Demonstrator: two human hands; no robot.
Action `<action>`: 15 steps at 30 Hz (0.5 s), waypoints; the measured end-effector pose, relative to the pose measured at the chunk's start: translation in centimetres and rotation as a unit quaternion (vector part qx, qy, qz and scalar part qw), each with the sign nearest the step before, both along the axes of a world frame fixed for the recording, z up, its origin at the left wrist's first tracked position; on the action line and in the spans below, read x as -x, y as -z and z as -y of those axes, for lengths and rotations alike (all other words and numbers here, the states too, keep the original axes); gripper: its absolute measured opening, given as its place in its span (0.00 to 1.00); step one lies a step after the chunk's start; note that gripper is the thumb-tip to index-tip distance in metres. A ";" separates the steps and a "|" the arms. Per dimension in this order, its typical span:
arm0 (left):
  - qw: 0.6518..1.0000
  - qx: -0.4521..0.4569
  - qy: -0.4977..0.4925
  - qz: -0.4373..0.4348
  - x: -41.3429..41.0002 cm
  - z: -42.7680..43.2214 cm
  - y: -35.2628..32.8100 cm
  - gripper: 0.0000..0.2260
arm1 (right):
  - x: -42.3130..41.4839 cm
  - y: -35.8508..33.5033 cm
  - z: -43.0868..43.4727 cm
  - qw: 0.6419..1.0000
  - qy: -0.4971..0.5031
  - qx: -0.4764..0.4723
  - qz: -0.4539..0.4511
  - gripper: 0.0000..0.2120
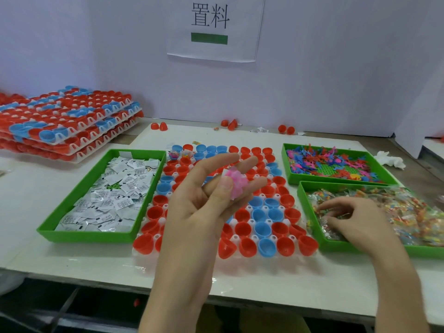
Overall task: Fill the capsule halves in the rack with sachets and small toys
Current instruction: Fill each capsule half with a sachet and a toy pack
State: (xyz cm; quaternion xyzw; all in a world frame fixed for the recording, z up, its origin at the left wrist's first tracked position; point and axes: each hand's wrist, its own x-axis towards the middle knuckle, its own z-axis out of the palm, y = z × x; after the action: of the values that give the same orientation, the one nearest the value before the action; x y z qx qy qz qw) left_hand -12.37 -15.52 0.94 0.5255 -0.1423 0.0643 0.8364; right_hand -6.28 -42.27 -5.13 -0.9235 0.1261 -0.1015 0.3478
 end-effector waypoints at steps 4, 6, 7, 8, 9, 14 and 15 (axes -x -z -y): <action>1.000 0.013 -0.007 -0.013 -0.1 0.2 0.0 0.11 | 0.1 0.2 0.1 0.995 0.036 -0.063 0.075 0.17; 1.000 0.014 -0.006 -0.017 -0.2 0.3 0.2 0.08 | 0.4 -0.2 -0.2 0.983 0.048 -0.098 0.145 0.17; 1.000 0.010 -0.007 -0.017 -0.3 0.3 0.3 0.08 | 0.6 -0.8 -0.4 0.974 0.046 -0.125 0.183 0.17; 1.000 0.006 -0.008 -0.020 -0.3 0.4 0.3 0.08 | 1.0 -1.6 -0.7 0.960 0.032 -0.167 0.221 0.16; 1.000 0.003 -0.009 -0.023 -0.4 0.5 0.4 0.08 | 1.5 -2.7 -1.4 0.940 0.000 -0.223 0.258 0.15; 0.999 -0.035 0.000 -0.024 -0.4 1.5 0.7 0.11 | 5.1 -7.3 -8.4 0.840 -0.252 -0.359 0.318 0.10; 0.999 -0.042 0.003 -0.021 -0.4 1.7 0.9 0.11 | 5.4 -7.7 -9.9 0.843 -0.265 -0.333 0.328 0.10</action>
State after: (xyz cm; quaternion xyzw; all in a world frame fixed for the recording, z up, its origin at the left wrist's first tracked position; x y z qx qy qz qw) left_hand -11.94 -17.18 0.06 0.5608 -0.1293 0.0447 0.8166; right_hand -11.64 -32.42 2.59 -0.6629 -0.2185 -0.2549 0.6692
